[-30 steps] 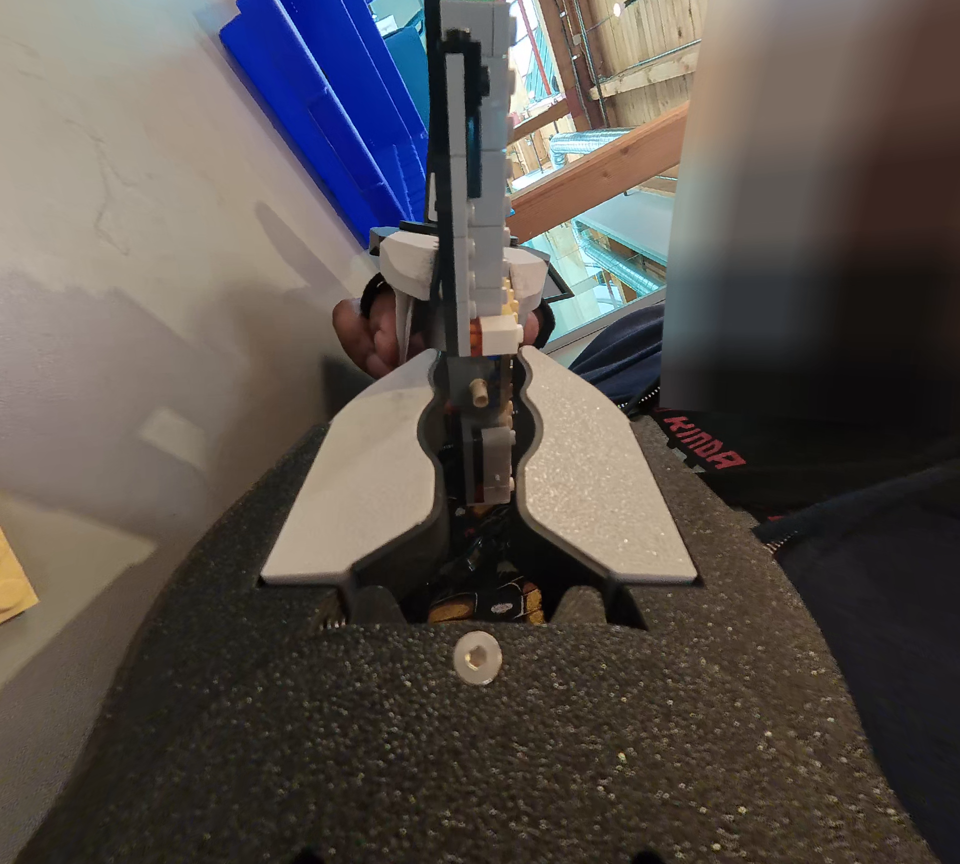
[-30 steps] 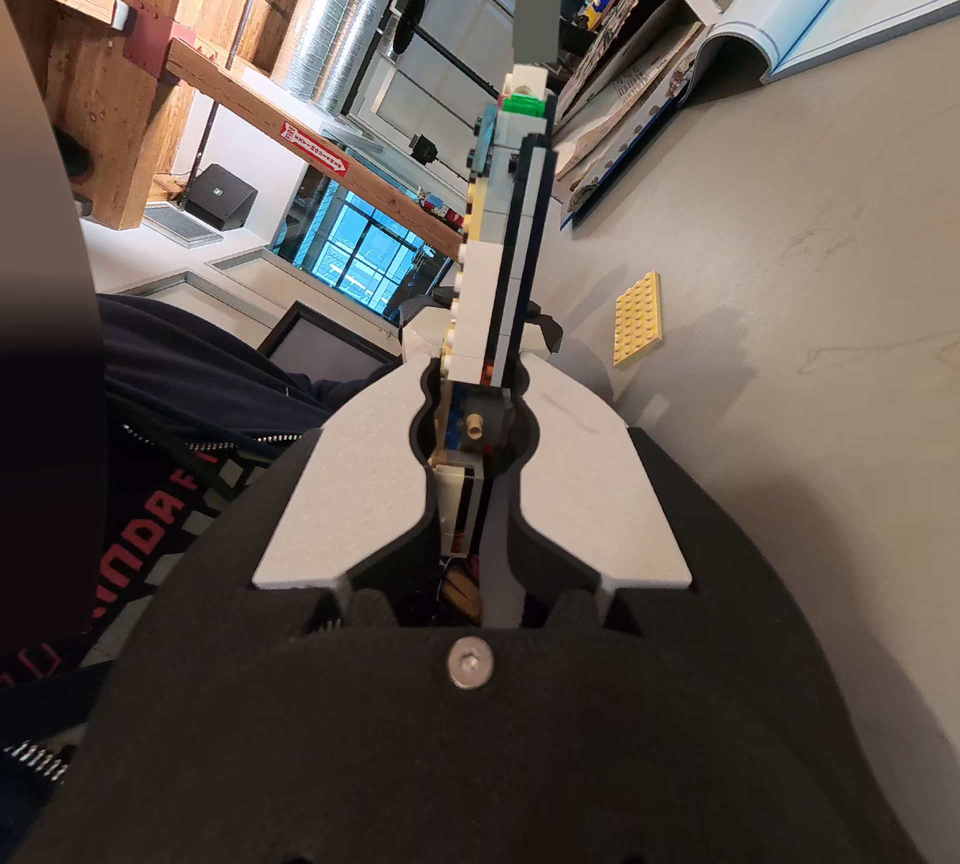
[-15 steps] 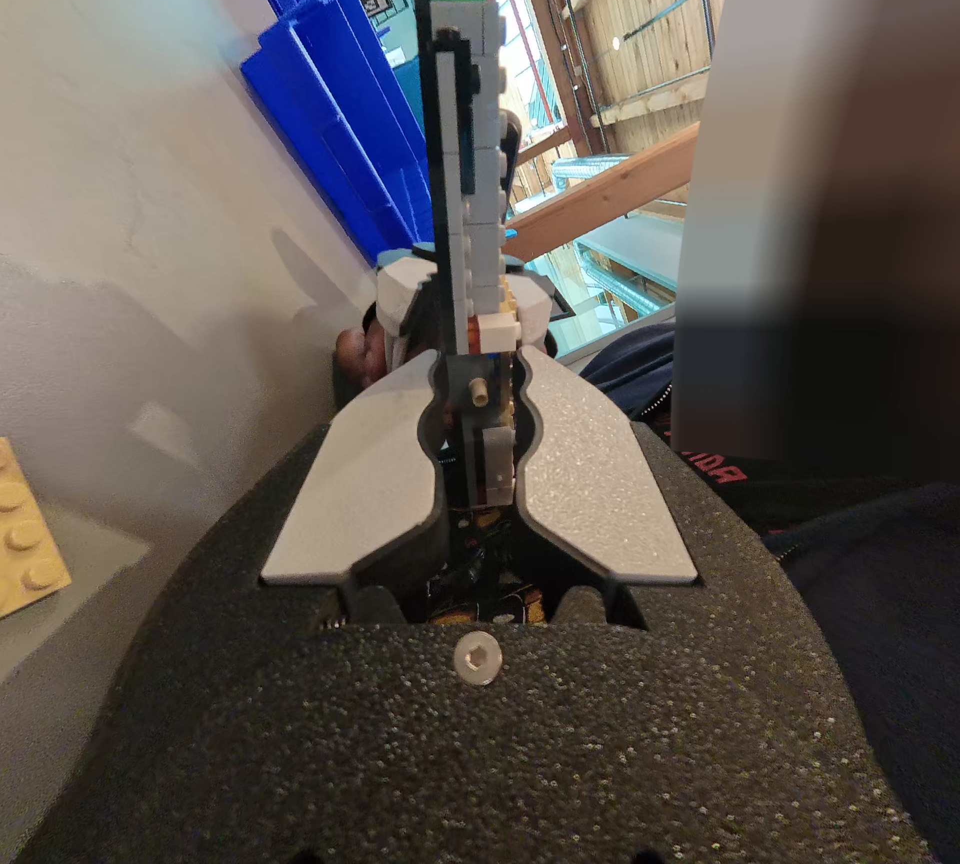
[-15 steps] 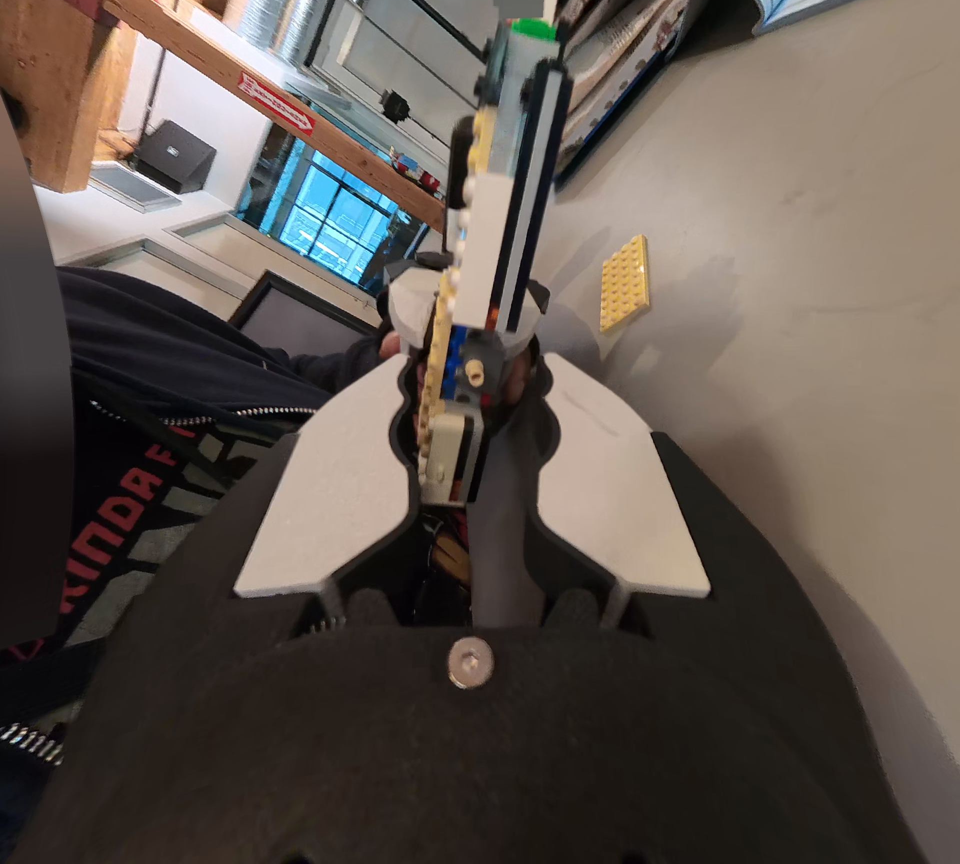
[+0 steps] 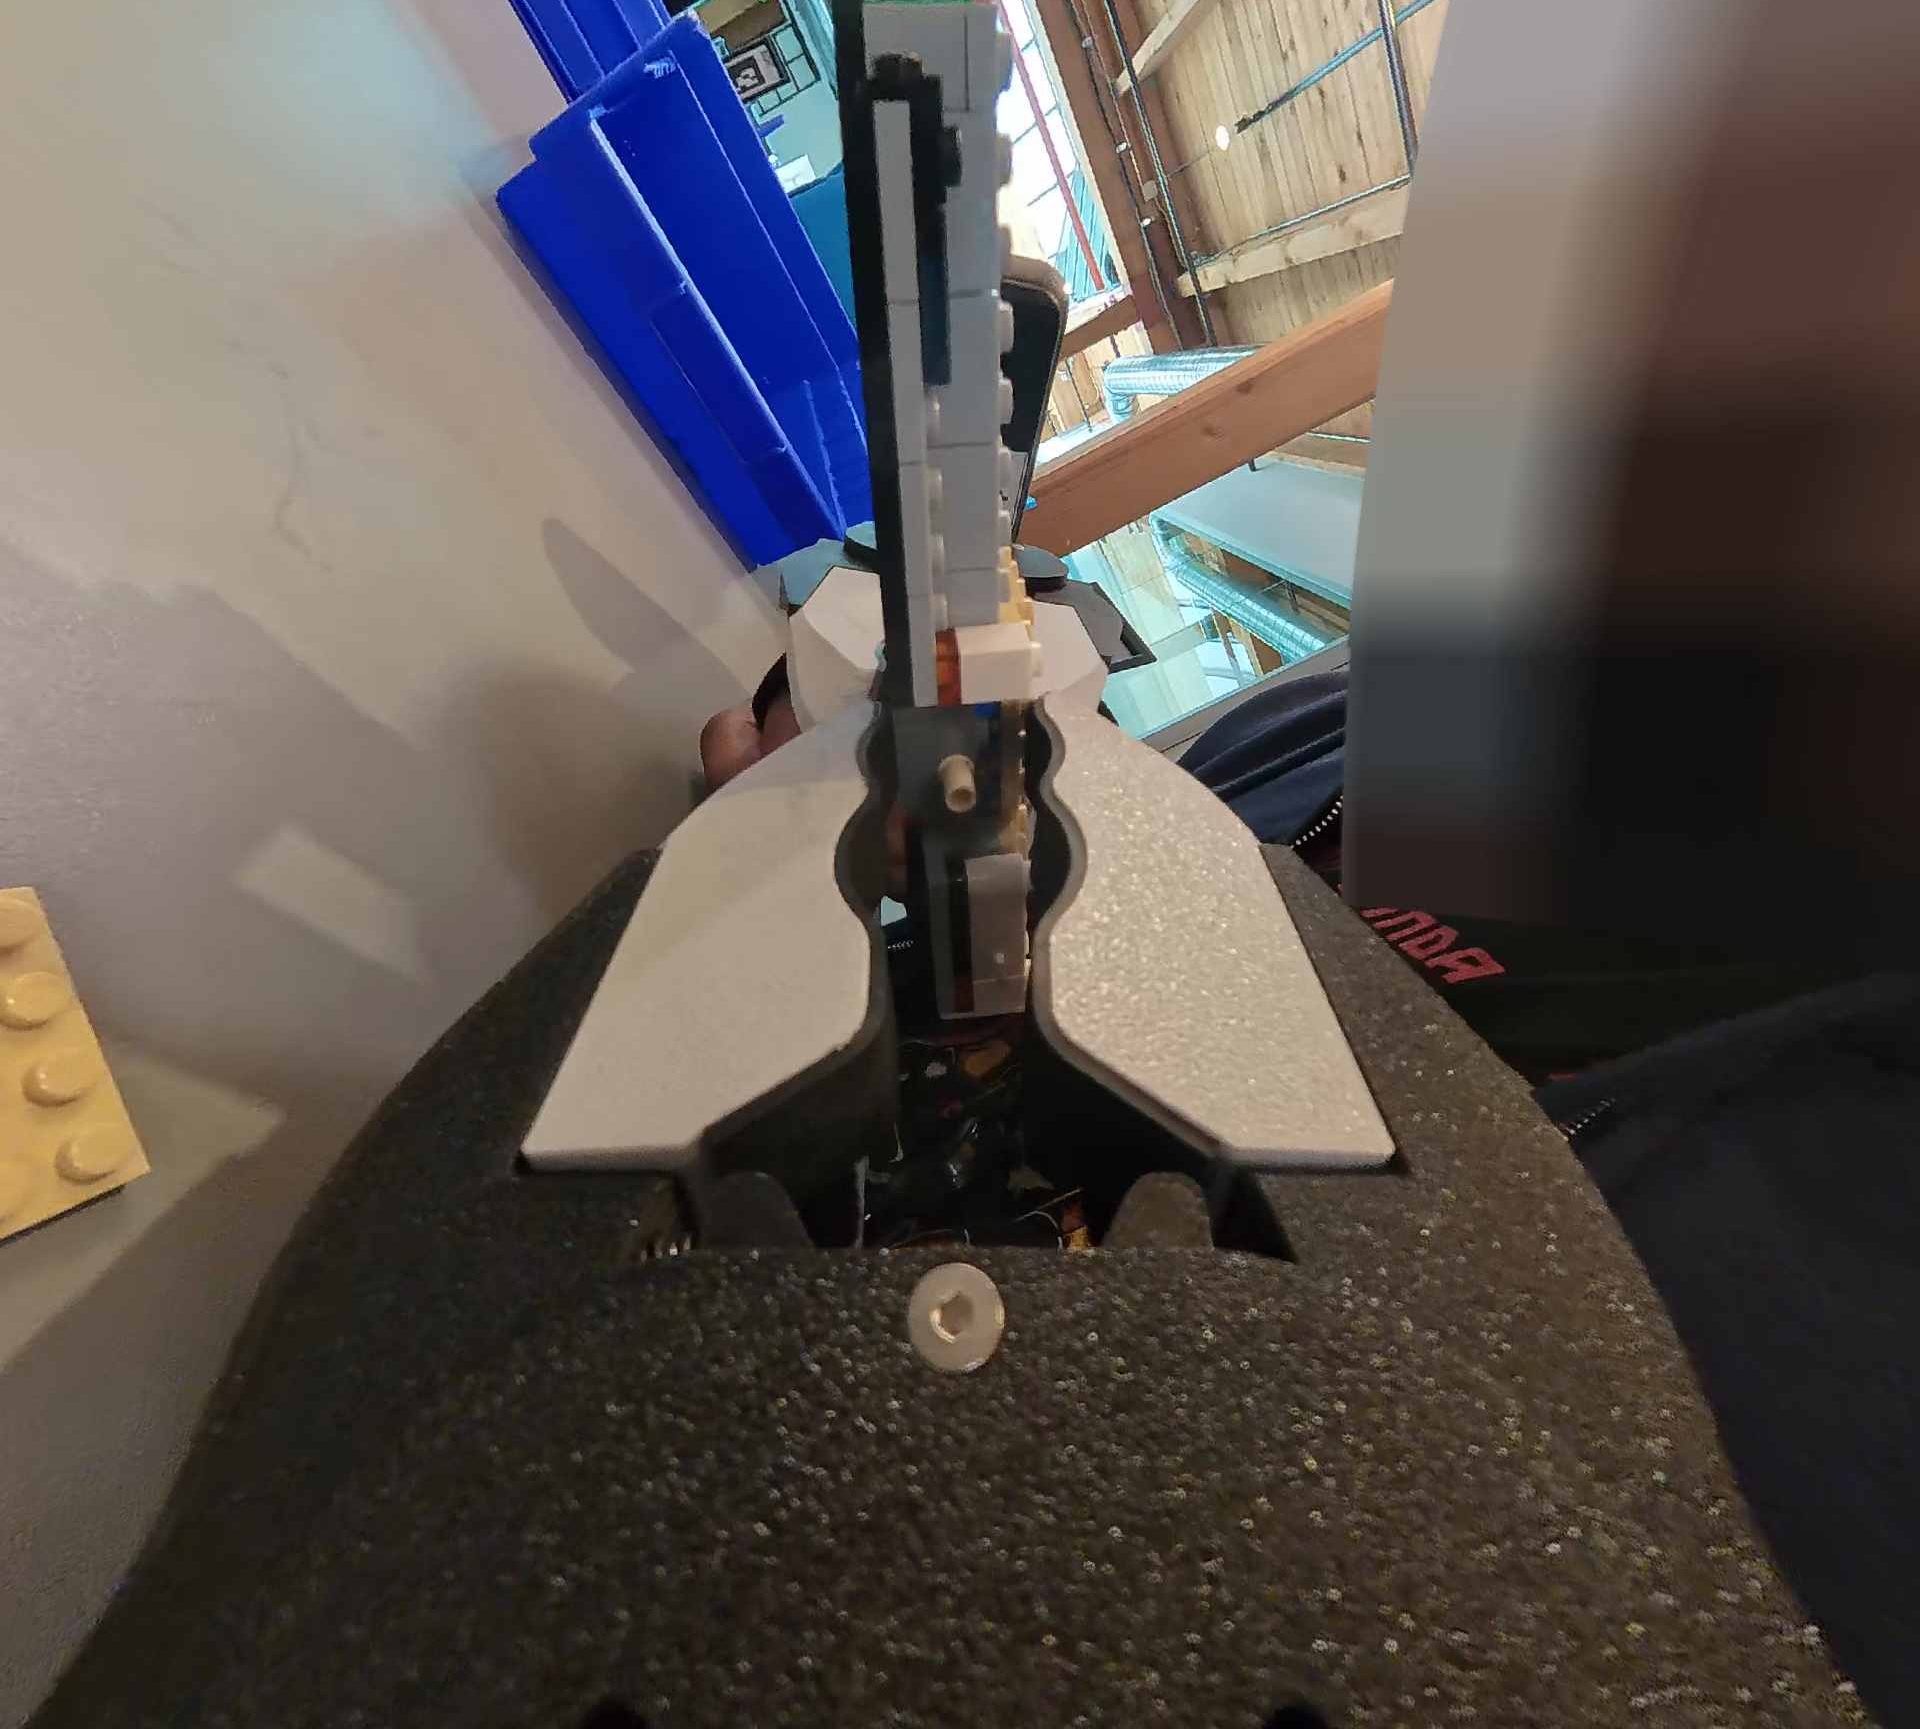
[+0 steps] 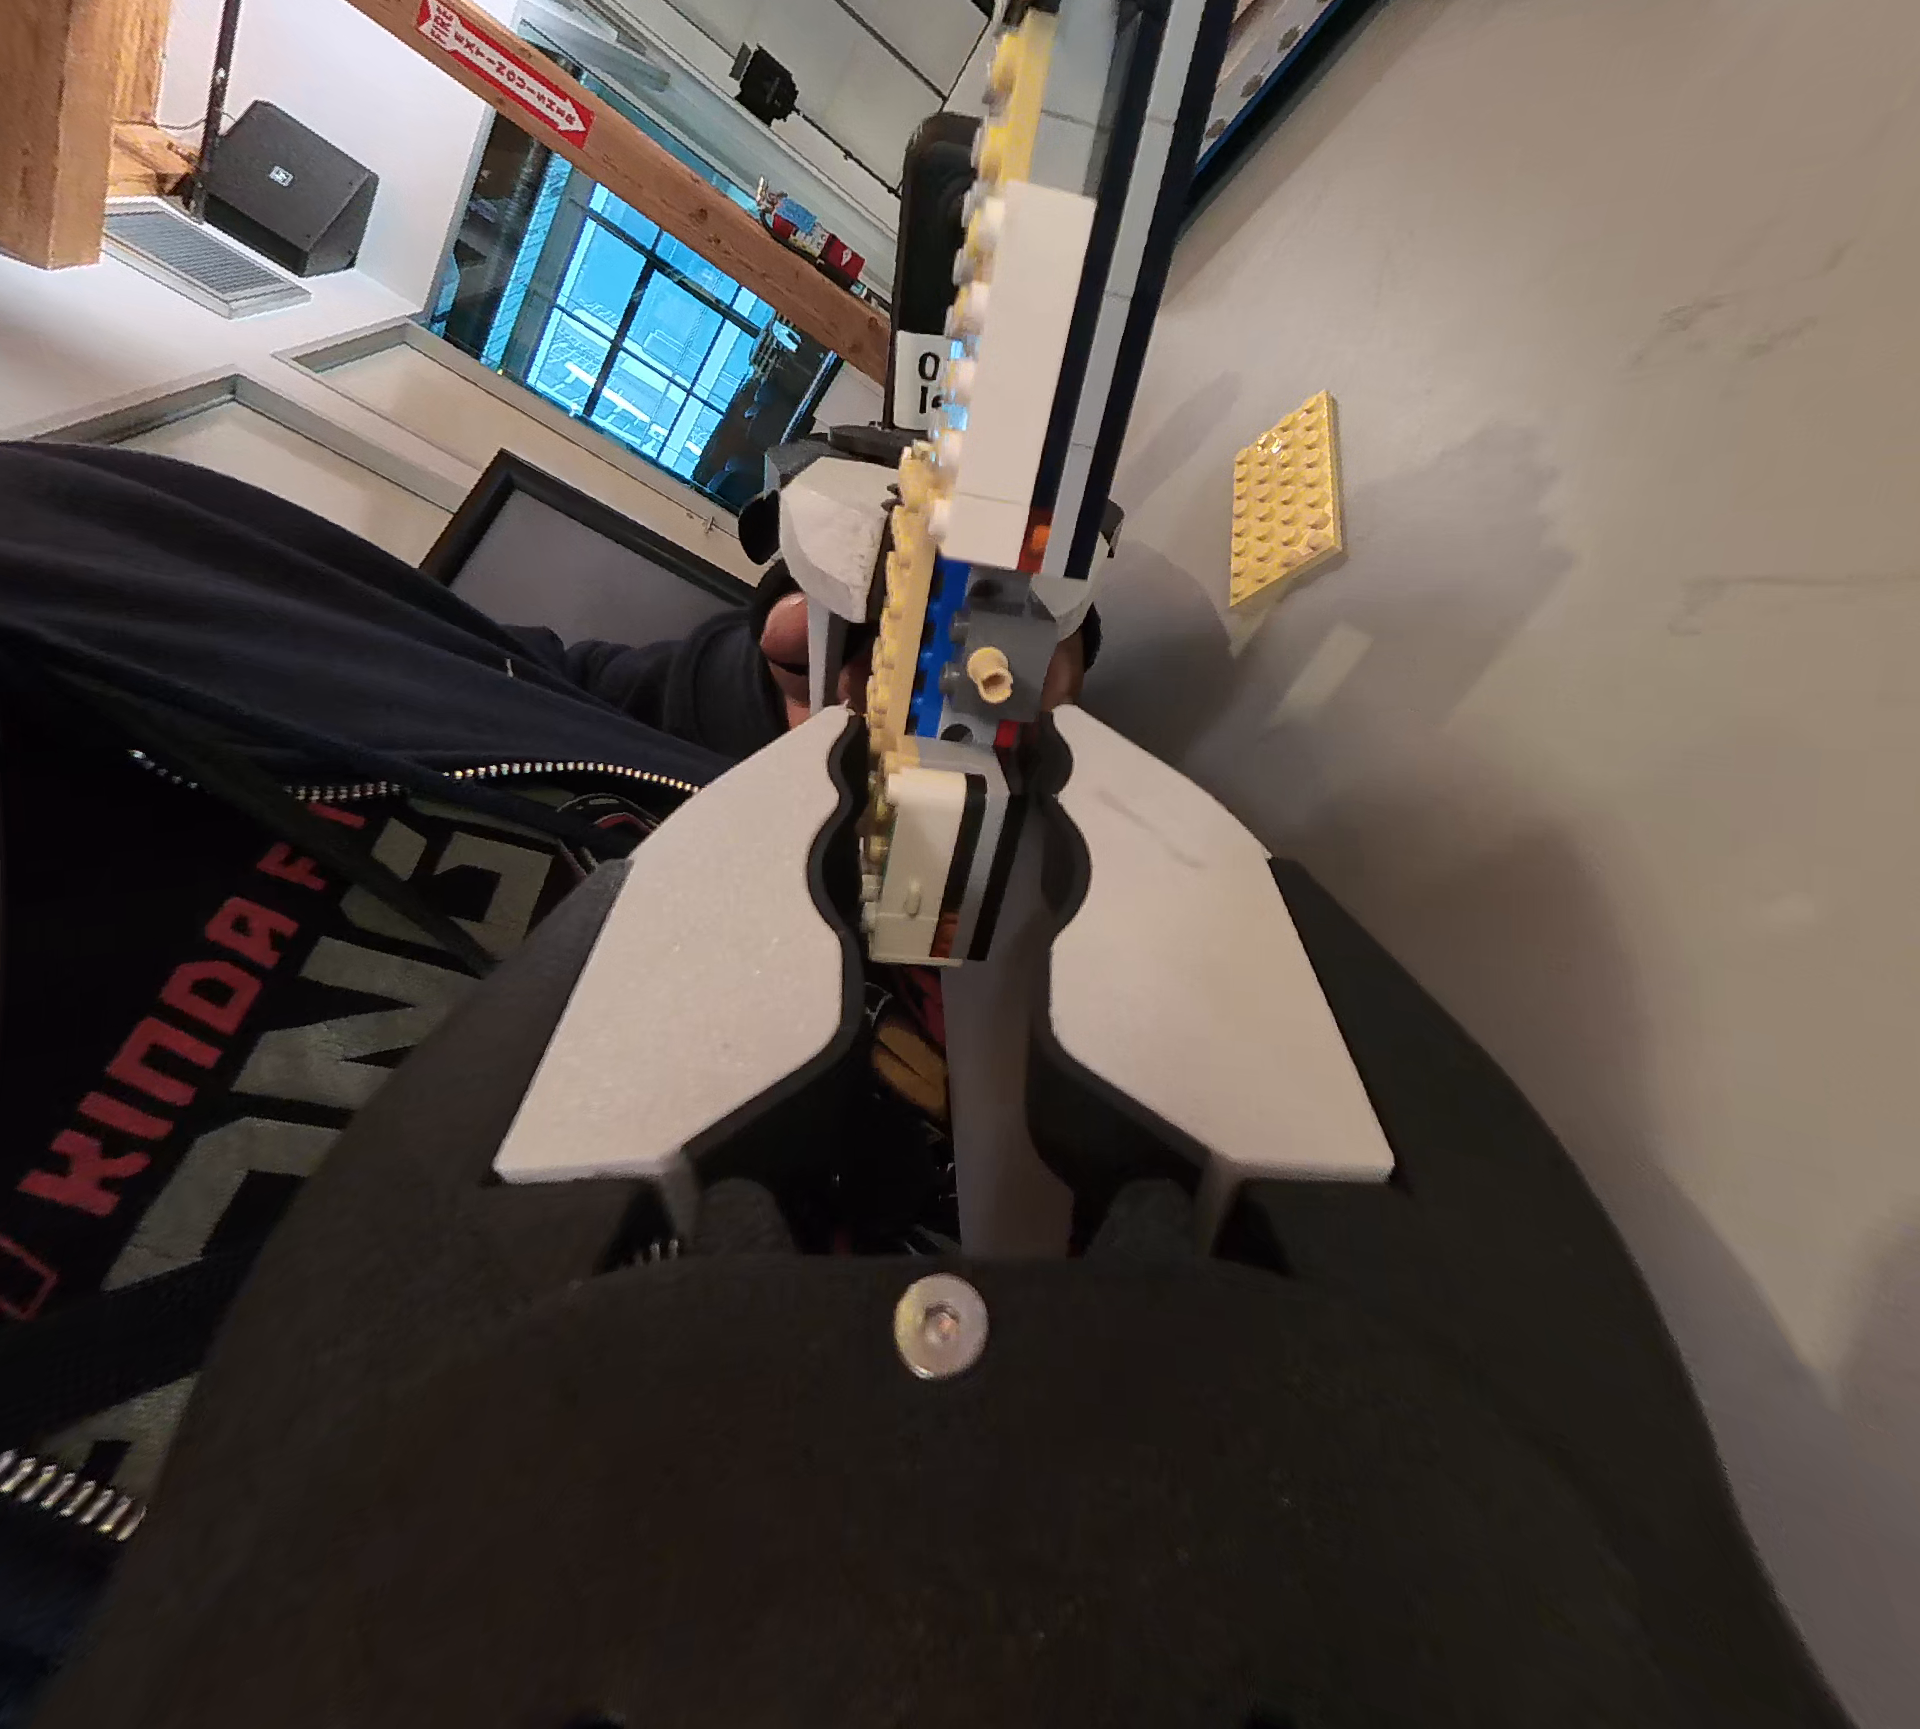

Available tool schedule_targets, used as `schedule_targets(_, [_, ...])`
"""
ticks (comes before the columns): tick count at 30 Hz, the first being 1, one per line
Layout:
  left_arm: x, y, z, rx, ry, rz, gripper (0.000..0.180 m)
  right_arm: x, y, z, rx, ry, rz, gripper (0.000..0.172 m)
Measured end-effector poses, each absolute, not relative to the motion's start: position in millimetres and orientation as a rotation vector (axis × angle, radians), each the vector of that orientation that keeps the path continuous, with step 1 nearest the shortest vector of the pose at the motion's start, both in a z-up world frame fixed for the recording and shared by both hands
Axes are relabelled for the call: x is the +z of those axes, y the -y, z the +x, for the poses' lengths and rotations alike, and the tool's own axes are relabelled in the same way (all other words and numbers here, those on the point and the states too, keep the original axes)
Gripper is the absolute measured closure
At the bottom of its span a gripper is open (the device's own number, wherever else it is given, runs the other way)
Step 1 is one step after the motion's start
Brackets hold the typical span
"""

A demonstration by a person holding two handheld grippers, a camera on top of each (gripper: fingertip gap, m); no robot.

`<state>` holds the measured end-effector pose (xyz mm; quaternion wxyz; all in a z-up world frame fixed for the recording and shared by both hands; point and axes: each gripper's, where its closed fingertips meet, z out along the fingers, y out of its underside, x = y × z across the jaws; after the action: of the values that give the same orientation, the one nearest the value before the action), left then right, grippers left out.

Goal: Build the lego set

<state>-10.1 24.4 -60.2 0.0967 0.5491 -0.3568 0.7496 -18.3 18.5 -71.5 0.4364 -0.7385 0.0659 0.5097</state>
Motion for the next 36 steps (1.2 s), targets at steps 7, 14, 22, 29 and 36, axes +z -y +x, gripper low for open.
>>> schedule_targets(7, [-58.9, -40.0, -3.1, 2.292, 0.911, 1.699, 0.157, -67.7, -17.7, -1.3, 1.261, -0.279, -1.757, 0.126])
schedule_targets(14, [-61.5, -63.9, 6.7, 2.391, 0.498, 1.787, 0.158, -71.1, -22.7, 7.1, 1.232, -0.47, -1.695, 0.128])
schedule_targets(22, [-61.3, -79.4, 14.8, 2.383, 0.103, 1.792, 0.157, -72.5, -32.7, 11.8, 1.165, -0.584, -1.65, 0.128])
schedule_targets(29, [-46.2, -84.5, 15.3, 2.434, -0.086, 1.656, 0.157, -65.4, -35.9, 5.9, 1.132, -0.578, -1.621, 0.127])
schedule_targets(36, [-21.2, -96.5, 19.9, 2.439, -0.18, 1.612, 0.157, -63.3, -44.3, 4.6, 1.05, -0.59, -1.601, 0.125])
